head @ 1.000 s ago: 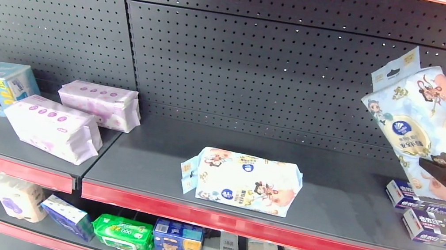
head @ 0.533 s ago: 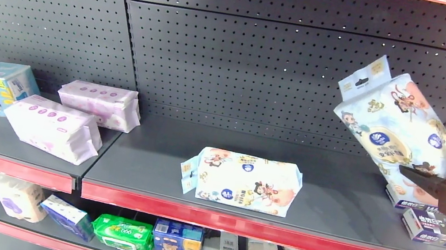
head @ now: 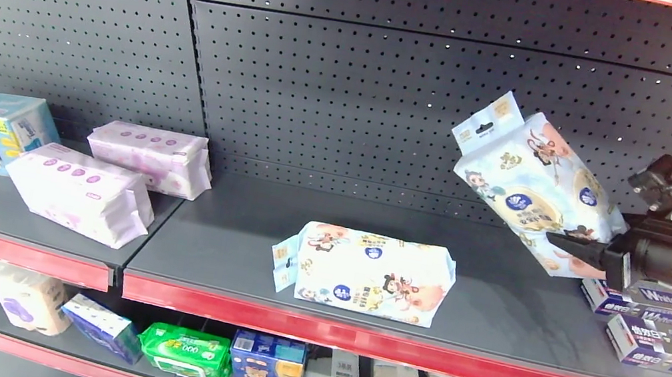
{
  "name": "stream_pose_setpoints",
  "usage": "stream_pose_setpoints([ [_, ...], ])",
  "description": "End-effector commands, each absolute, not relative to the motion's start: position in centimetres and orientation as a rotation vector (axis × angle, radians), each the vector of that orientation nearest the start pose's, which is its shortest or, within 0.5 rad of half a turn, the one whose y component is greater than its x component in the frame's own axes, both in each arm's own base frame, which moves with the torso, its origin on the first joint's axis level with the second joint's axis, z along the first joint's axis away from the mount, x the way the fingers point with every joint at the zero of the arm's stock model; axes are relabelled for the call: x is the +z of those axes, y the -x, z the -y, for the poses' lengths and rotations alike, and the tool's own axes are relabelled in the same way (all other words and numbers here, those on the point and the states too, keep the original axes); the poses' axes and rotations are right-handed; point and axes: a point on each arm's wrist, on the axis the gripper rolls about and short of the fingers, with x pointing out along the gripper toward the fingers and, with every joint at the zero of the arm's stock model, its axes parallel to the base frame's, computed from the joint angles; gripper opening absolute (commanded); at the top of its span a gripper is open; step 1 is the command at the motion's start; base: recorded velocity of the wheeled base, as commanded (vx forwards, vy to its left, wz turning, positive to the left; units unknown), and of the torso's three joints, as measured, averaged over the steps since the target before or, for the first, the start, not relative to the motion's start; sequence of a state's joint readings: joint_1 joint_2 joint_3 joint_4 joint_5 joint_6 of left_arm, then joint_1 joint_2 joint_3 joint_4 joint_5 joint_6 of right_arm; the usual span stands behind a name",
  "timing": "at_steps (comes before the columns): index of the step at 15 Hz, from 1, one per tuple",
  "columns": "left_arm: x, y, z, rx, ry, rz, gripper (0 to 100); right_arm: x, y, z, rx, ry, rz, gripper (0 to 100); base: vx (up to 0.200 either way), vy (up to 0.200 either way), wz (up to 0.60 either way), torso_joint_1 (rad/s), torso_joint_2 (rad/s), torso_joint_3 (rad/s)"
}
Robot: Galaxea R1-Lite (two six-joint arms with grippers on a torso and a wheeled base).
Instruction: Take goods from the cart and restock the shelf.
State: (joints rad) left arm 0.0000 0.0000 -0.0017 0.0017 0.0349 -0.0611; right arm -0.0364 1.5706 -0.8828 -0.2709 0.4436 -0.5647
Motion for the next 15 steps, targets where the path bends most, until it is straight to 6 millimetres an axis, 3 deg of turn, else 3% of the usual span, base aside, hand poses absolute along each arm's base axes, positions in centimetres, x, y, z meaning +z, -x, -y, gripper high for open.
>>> stream_pose_setpoints([
  [1,7.6,2.3,-0.1,0.035,0.061,0.001,100,19.6,-30.7,-0.1,0.533,0.448,-0.303,0,0.000,0.000,0.00,0.000,0.00,0.000],
  [2,7.6,2.3,-0.1,0.035,0.061,0.001,100,19.5,-32.0,-0.7,0.561,0.473,-0.291,0,0.000,0.000,0.00,0.000,0.00,0.000],
  [9,7.6,2.3,-0.1,0.035,0.061,0.001,100,18.9,-33.1,-2.7,0.746,0.537,-0.329,0,0.000,0.000,0.00,0.000,0.00,0.000],
  [15,7.6,2.3,-0.1,0.035,0.061,0.001,100,19.0,-35.5,-4.2,0.769,0.540,-0.297,0,0.000,0.000,0.00,0.000,0.00,0.000],
])
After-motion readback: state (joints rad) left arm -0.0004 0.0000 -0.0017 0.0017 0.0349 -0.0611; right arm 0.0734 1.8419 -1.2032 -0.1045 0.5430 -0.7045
